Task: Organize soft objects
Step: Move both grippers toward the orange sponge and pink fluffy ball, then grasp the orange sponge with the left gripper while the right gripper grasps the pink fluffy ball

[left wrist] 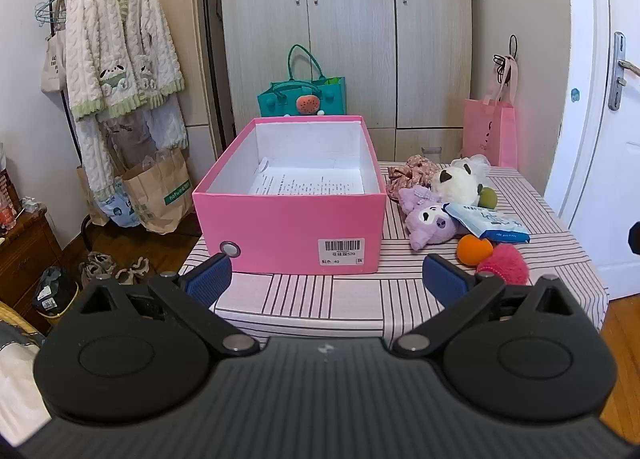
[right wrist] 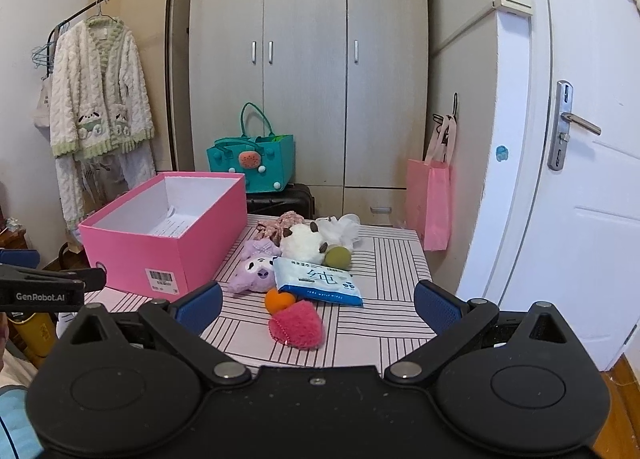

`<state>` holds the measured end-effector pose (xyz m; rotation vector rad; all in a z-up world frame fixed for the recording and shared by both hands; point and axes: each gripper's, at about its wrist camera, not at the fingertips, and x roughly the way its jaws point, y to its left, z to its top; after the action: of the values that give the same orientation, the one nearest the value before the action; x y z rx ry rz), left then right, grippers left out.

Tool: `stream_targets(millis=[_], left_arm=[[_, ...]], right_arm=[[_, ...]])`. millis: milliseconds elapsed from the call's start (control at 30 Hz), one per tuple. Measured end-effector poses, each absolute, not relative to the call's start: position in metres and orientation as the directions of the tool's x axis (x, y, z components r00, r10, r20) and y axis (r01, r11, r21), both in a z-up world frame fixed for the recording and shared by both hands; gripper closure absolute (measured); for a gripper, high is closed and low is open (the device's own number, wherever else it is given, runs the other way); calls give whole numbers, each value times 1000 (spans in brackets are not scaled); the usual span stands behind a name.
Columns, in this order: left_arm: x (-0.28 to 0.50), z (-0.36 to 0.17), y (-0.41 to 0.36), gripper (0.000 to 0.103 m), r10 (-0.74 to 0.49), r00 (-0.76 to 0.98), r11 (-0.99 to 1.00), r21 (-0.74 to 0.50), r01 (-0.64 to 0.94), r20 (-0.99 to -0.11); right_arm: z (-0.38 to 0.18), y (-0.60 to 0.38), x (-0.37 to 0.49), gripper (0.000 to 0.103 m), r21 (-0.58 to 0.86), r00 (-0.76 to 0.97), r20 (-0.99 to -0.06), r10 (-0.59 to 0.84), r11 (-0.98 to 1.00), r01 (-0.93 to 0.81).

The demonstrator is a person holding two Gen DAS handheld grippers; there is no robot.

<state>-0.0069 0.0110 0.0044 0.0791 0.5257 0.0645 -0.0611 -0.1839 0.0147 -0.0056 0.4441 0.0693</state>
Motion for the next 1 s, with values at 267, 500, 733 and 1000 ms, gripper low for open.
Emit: stream_targets(millis=[267,500,733,1000], left_arm=[[-4,1,10,0,83,855,994,108,-32,-512],[20,2,-2,0,72,856,988,155,10,-512],[59,-2,-29,0,-84,852,968,161,193,-518],[105,-32,-63,3,-232,766,948,36,316,-600]], right_arm=[[7,-190,-47,0,27,889,-453,75,997,-70],[7,-218,-35,0,183,883,-399,245,965,-185],[-32,-232,-10,0,180,901,-341,269,959,-218],[-82,-234,36,0,244,810,-458,366,928,-281]])
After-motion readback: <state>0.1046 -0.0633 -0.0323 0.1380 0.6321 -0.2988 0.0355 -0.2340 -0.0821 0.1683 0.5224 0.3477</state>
